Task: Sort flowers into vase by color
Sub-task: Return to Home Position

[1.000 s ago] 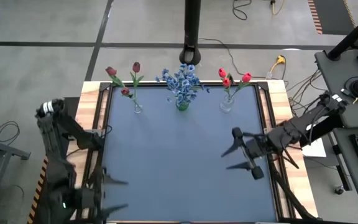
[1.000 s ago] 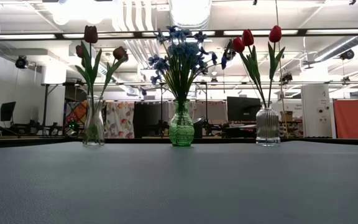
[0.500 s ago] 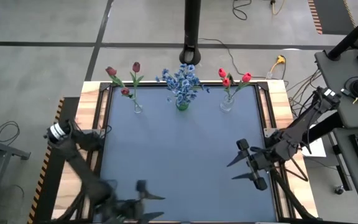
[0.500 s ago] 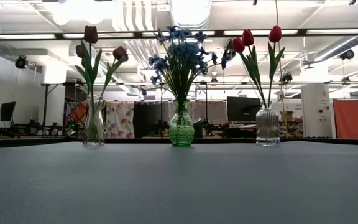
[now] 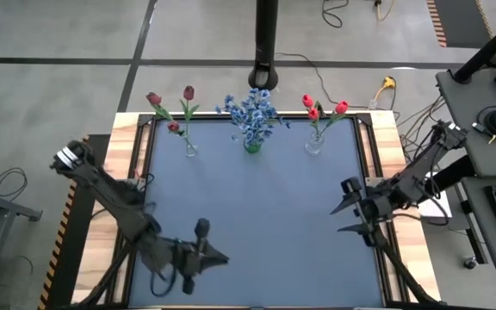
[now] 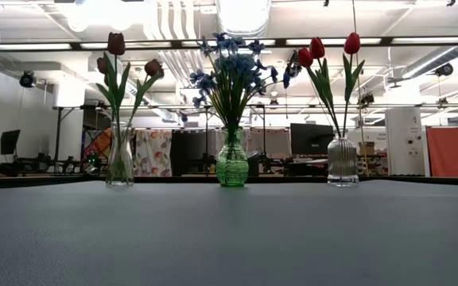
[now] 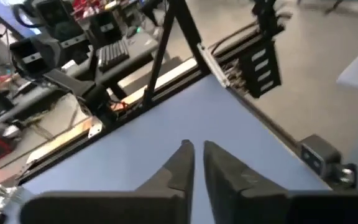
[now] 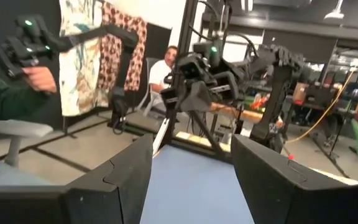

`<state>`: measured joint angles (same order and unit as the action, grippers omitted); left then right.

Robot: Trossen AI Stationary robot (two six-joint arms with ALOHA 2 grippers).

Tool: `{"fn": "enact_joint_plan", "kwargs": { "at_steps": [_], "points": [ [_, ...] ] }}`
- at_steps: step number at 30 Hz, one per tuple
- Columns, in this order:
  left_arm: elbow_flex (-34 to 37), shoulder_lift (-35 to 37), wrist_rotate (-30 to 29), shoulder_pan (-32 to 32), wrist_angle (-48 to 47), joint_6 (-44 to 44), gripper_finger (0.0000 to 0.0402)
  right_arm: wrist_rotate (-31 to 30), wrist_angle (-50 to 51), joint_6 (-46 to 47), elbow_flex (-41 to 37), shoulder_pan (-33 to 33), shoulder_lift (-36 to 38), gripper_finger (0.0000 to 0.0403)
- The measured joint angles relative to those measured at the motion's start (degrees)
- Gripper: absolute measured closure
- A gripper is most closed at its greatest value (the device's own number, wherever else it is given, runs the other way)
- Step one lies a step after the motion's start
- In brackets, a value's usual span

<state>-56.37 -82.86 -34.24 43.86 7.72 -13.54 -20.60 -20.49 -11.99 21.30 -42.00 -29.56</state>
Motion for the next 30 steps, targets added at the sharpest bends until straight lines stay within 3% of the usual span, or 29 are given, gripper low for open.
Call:
{"fn": "enact_joint_plan", "kwargs": {
  "at_steps": [9,12,21,30],
  "points": [
    [21.7,19.1,2.4,-1.8,13.2,2.4,0.0400,0.0,-0.6,-2.1,-4.8,0.0,9.3,0.0193],
    [26.8,24.8,3.3,-2.3,13.3,3.1,0.0401,0.0,-1.6,-3.0,-6.3,0.0,11.7,0.0193],
    [36.4,40.6,3.5,-3.8,11.4,3.5,0.0401,-1.8,-1.8,-5.1,-8.6,0.3,18.2,0.0193],
    [39.3,52.5,3.5,-6.2,-1.6,7.2,0.0402,-2.6,-1.7,-6.1,-9.5,4.3,20.9,0.0193]
  ]
}}
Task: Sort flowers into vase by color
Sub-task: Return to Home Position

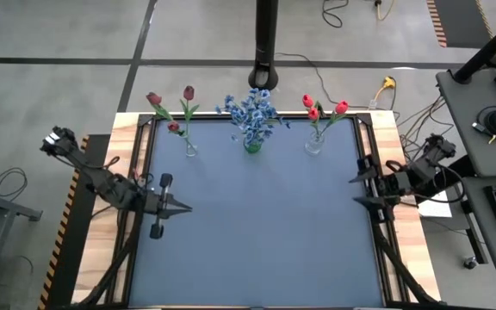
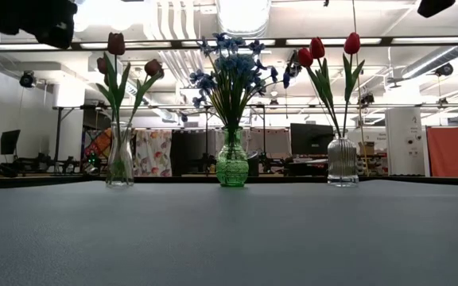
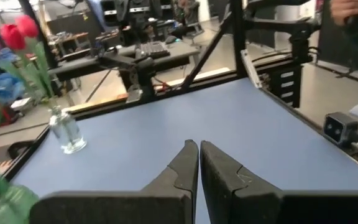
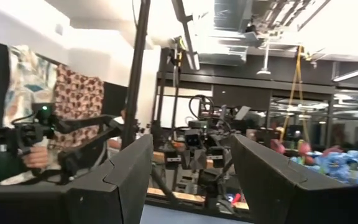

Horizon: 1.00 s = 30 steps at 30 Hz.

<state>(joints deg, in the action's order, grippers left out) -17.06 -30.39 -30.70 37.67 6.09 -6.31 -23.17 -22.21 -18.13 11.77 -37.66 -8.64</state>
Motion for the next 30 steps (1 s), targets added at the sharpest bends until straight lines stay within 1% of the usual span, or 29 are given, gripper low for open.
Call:
{"fn": "enact_joint_plan", "kwargs": {
  "at_steps": [8,12,22,27,30],
  "points": [
    [0.9,7.7,2.8,-3.0,-4.9,-1.0,0.0402,0.1,0.0,-2.2,0.0,3.5,0.4,0.0193],
    [4.1,12.4,3.2,-4.2,-5.1,-1.4,0.0402,0.2,0.0,-2.7,0.0,4.8,2.1,0.0193],
    [11.0,24.8,3.2,-7.7,-5.1,-2.6,0.0402,0.7,4.4,-1.4,-0.5,6.5,8.0,0.0193],
    [11.5,29.7,3.3,-10.1,-9.4,-2.8,0.0401,0.6,4.9,-1.4,-0.9,6.7,8.5,0.0193],
    [11.4,30.4,3.3,-11.2,-10.9,-2.7,0.0401,0.6,6.1,-0.9,-0.9,6.7,8.5,0.0193]
  ]
}}
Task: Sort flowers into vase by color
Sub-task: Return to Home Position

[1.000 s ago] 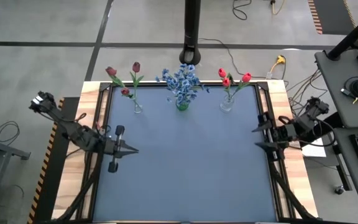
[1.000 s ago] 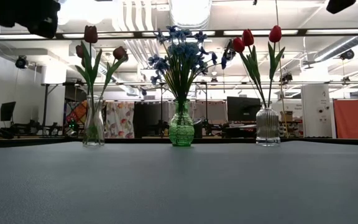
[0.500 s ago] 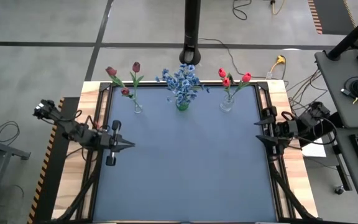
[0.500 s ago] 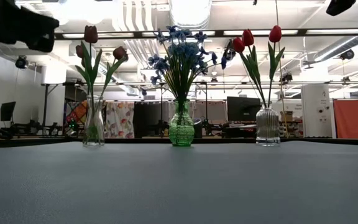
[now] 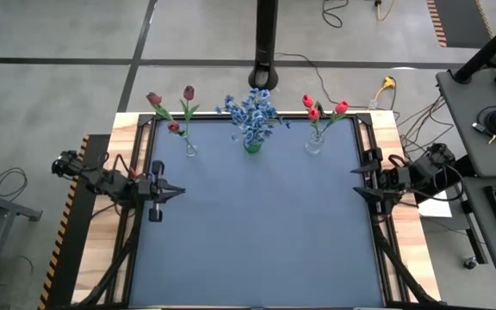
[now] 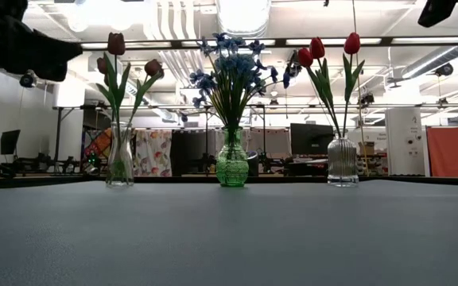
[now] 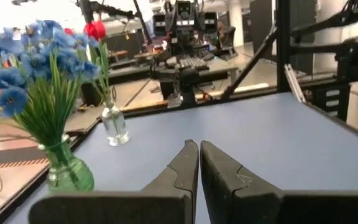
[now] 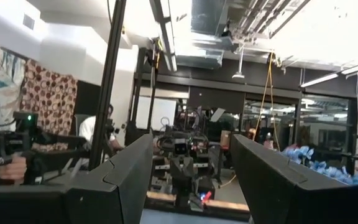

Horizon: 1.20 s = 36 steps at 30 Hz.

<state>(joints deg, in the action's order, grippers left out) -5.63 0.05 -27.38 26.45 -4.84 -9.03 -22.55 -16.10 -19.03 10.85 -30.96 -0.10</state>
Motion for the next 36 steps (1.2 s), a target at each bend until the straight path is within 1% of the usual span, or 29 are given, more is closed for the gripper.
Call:
{"fn": "enact_joint_plan", "kwargs": {
  "at_steps": [6,9,14,18,21,36],
  "points": [
    [0.2,0.0,0.7,-0.9,-3.3,2.5,0.0401,-0.1,1.8,2.1,-0.9,0.0,0.0,0.0193],
    [0.4,0.0,1.0,-1.0,-3.2,2.9,0.0401,-0.3,1.6,3.0,-2.2,0.0,0.0,0.0193],
    [0.8,0.0,1.1,-1.0,-3.2,3.2,0.0401,-1.5,-1.6,4.1,-6.0,0.1,0.0,0.0193],
    [1.5,-0.1,1.1,-1.0,-2.9,4.0,0.0401,-1.5,-7.1,4.2,-10.3,0.6,0.0,0.0193],
    [1.6,0.0,1.1,-1.0,-2.5,4.1,0.0401,-1.5,-5.0,5.6,-10.3,1.0,-0.1,0.0193],
    [1.6,0.0,1.0,-1.1,-2.5,4.0,0.0401,-1.5,-5.4,4.4,-10.3,1.0,0.0,0.0193]
  ]
}}
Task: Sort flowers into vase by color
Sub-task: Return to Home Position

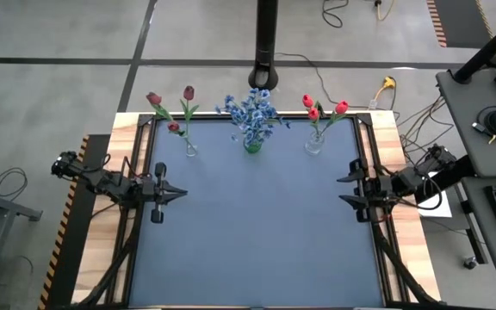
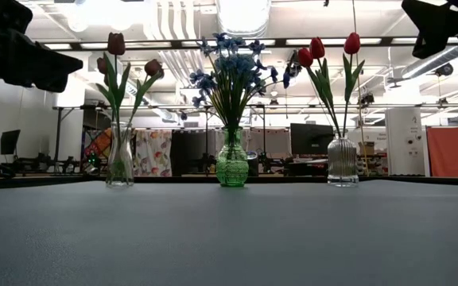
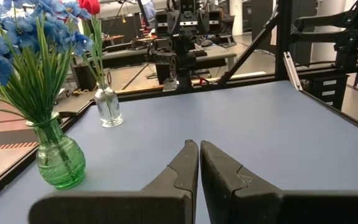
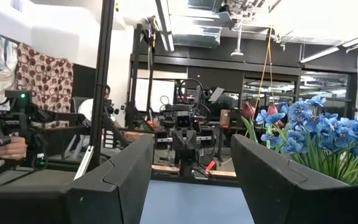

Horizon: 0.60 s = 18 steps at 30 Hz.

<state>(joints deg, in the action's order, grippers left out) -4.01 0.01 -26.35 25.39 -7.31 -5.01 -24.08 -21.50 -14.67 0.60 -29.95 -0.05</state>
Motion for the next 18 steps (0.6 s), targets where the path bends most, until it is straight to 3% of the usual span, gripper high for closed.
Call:
{"fn": "enact_joint_plan", "kwargs": {
  "at_steps": [12,18],
  "points": [
    [0.0,0.0,-0.6,0.0,0.0,0.3,0.0401,-0.2,0.0,-1.7,0.0,0.0,0.0,0.0193],
    [0.0,-0.4,-7.1,0.0,0.0,5.0,0.0401,-6.5,0.2,-1.6,0.0,0.0,-0.1,0.0193]
  ]
}}
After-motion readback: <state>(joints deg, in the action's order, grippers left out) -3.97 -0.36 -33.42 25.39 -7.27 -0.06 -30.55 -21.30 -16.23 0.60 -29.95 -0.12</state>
